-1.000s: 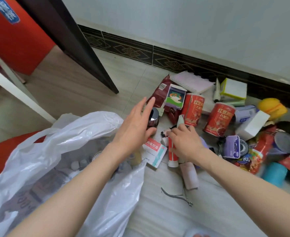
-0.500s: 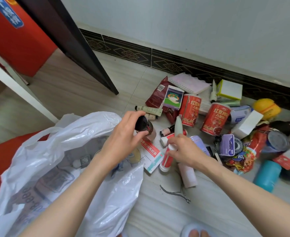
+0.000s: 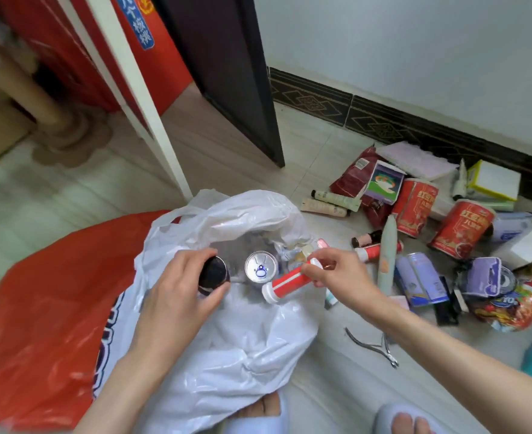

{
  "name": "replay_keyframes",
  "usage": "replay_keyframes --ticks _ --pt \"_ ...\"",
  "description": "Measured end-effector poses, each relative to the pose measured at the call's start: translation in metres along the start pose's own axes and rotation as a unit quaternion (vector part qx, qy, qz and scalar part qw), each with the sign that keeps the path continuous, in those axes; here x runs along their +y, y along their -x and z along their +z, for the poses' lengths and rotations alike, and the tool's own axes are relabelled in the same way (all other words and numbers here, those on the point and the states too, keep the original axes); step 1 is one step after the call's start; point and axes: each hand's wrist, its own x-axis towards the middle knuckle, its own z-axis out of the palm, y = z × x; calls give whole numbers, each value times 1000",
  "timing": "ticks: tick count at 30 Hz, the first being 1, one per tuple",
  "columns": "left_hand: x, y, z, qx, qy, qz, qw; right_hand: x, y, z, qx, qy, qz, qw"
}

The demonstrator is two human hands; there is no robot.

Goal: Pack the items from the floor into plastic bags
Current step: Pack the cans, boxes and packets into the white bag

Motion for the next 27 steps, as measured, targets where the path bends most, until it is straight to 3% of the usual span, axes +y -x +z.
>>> replay_keyframes --ticks 4,13,18,23,27 --pt "-21 10 21 -36 -75 4 997 17 -4 49 -11 51 40 998" --pt "-30 4 44 -42 -96 -1 994 34 -9 83 -40 72 77 994" --pt "-27 10 49 -57 -130 -22 990 34 1 72 -57 129 0 990" --pt "-20 26 50 -46 -138 -8 989 39 11 43 -4 154 -98 983" --pt "1 27 49 -13 -116 45 992 62 20 6 43 192 -78 977"
